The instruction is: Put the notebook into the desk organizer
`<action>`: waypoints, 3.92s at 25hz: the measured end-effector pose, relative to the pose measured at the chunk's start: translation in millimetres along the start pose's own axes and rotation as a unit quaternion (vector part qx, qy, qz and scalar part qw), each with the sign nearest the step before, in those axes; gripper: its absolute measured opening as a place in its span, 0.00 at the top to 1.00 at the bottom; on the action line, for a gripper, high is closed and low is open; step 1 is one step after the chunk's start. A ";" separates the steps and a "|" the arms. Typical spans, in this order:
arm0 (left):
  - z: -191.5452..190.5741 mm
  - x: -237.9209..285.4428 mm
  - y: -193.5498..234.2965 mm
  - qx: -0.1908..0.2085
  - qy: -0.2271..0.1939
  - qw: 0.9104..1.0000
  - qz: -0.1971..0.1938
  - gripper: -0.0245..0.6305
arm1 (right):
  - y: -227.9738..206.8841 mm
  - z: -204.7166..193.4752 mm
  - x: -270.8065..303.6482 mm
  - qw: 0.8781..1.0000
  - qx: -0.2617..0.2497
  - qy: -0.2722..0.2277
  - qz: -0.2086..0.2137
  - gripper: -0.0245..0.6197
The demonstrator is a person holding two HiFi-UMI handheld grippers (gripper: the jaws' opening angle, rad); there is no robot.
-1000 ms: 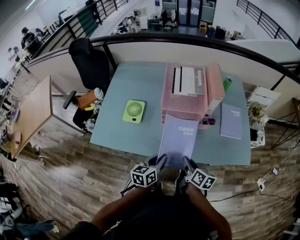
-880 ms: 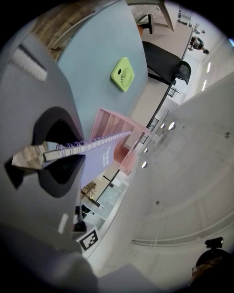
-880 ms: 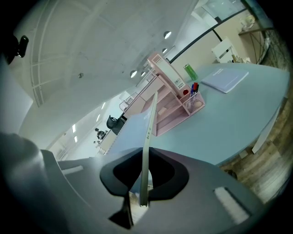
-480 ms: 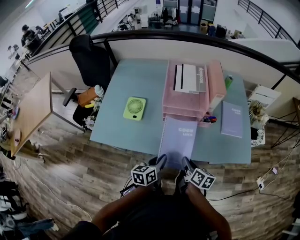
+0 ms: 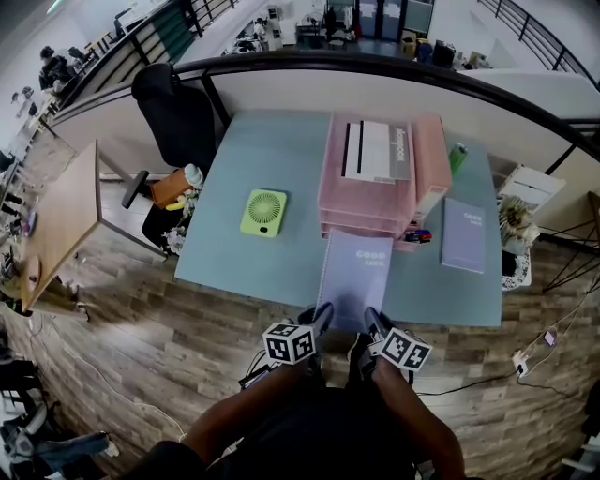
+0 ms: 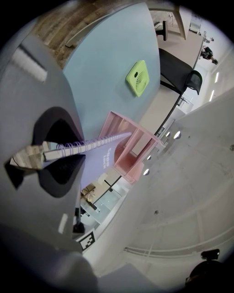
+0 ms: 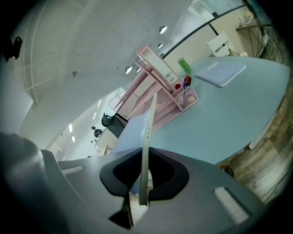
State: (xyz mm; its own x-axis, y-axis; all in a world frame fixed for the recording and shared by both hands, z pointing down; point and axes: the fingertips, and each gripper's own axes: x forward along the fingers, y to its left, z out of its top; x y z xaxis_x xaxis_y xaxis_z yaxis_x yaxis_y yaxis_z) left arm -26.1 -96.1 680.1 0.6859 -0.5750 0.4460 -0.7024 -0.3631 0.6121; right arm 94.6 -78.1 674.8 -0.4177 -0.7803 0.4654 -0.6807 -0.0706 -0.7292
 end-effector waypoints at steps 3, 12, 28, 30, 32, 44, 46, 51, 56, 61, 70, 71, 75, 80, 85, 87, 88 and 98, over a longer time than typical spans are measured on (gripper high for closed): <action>1.1 7.2 4.4 -0.008 0.003 1.000 0.005 0.79 | -3.4 2.9 7.4 1.000 0.007 0.007 0.000 0.91; 11.1 30.0 16.1 -0.029 0.004 0.999 0.016 0.79 | -14.1 17.9 32.1 1.000 0.015 0.025 0.002 0.91; 43.1 74.7 40.9 -0.071 -0.002 0.997 0.035 0.78 | -20.6 59.3 75.9 0.998 0.043 0.033 0.030 0.91; 50.2 79.5 44.1 -0.079 -0.008 0.996 0.038 0.79 | -18.2 63.4 79.4 0.997 0.055 0.034 0.044 0.91; 57.9 85.5 46.4 -0.087 -0.015 0.995 0.041 0.80 | -16.9 66.1 82.7 0.996 0.064 0.035 0.055 0.88; 72.6 104.9 59.7 -0.153 -0.028 0.987 0.031 0.77 | -30.9 75.3 94.0 0.990 0.130 0.033 0.055 0.91; 67.9 104.9 56.6 -0.146 -0.017 0.989 0.025 0.63 | -33.3 83.1 99.6 0.988 0.141 0.027 0.056 0.91; 44.4 102.5 47.7 -0.143 0.010 0.989 0.017 0.58 | -32.6 100.9 113.5 0.987 0.148 0.017 0.064 0.91; 37.1 116.5 45.1 -0.162 0.019 0.987 0.002 0.77 | -29.4 114.1 123.1 0.986 0.144 0.008 0.083 0.91; 42.7 128.0 37.4 -0.161 0.025 0.986 -0.014 0.82 | -30.2 120.8 123.6 0.990 0.118 -0.006 0.082 0.69; 67.9 143.6 39.5 -0.153 0.017 0.988 -0.019 0.83 | -39.1 91.1 111.1 0.996 0.086 0.014 0.037 0.65; 69.3 145.9 39.1 -0.150 0.019 0.988 -0.020 0.83 | -38.1 87.3 111.9 0.995 0.087 0.018 0.037 0.65; 68.8 153.2 37.7 -0.149 0.030 0.988 -0.026 0.83 | -34.9 83.0 116.9 0.996 0.083 0.024 0.038 0.78; 68.1 156.0 43.3 -0.163 0.035 0.986 -0.026 0.84 | -36.2 93.3 125.3 0.995 0.087 0.023 0.036 0.86; 79.3 165.4 35.9 -0.153 0.047 0.985 -0.059 0.86 | -35.5 116.1 128.3 0.995 0.088 -0.009 0.034 0.89; 85.5 171.2 30.5 -0.141 0.051 0.986 -0.071 0.86 | -36.0 126.4 131.4 0.996 0.086 -0.018 0.033 0.89; 88.9 173.9 29.6 -0.133 0.053 0.987 -0.074 0.86 | -36.5 129.9 133.1 0.996 0.085 -0.020 0.032 0.89; 118.0 163.2 35.1 -0.142 0.056 0.984 -0.097 0.86 | -30.3 143.9 131.4 0.996 0.081 -0.021 0.034 0.89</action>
State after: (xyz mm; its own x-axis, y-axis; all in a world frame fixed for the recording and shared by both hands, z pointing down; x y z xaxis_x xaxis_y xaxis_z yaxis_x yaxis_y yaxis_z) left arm 38.8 -289.2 697.3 0.8292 -0.4247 0.3633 -0.4866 -0.2288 0.8432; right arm 147.0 -267.9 685.9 -0.4314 -0.8115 0.3942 -0.5446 -0.1141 -0.8309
